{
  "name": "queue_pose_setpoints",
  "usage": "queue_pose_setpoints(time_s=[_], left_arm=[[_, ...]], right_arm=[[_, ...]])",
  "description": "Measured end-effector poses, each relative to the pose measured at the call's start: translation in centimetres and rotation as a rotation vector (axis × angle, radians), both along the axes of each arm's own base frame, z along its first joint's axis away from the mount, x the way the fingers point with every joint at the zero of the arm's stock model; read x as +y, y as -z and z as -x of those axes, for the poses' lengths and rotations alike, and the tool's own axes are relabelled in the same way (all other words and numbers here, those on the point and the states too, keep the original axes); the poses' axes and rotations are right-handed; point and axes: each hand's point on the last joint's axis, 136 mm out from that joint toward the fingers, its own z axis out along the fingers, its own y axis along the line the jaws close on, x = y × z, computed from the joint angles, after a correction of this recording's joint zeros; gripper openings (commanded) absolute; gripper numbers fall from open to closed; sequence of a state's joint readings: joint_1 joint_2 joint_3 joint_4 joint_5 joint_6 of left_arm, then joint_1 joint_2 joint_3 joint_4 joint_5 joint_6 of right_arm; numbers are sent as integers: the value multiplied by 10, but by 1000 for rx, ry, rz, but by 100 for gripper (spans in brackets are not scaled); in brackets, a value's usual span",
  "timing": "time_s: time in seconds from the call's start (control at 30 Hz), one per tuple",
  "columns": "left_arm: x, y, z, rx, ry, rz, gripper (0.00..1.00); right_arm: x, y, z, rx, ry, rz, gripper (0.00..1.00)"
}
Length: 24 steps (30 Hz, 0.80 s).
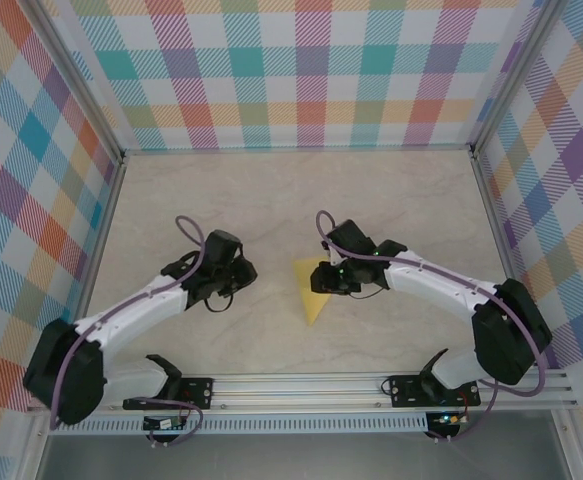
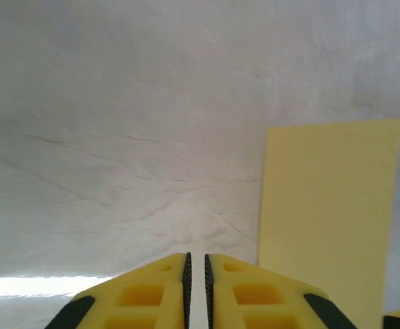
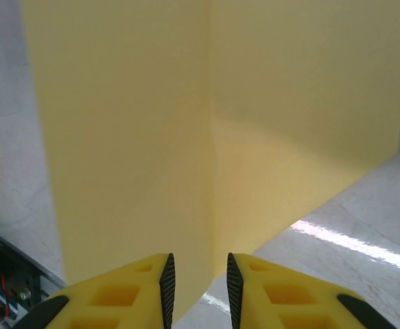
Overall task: Fold a paper plane with a square sheet of paper (pick it up from the middle)
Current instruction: Move the paper to the center of the table.
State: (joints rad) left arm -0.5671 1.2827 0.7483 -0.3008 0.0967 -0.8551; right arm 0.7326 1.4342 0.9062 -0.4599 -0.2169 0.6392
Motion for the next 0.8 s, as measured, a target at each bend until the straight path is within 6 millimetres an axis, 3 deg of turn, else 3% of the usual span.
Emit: queue_pose_setpoints(time_s=[0.2, 0.33, 0.47, 0.63, 0.8], left_arm=[[-61, 17, -24, 75, 156, 104, 9], [-78, 33, -16, 128, 203, 108, 9], [-94, 34, -9, 140, 244, 141, 10], [-119, 41, -14, 154, 288, 150, 10], [-128, 65, -17, 201, 294, 128, 9]], right_arm=[[14, -6, 0, 19, -10, -86, 33], [9, -5, -6, 3, 26, -74, 30], [-6, -5, -1, -18, 62, -65, 29], [-13, -33, 5, -106, 65, -143, 26], [1, -51, 10, -119, 6, -253, 21]])
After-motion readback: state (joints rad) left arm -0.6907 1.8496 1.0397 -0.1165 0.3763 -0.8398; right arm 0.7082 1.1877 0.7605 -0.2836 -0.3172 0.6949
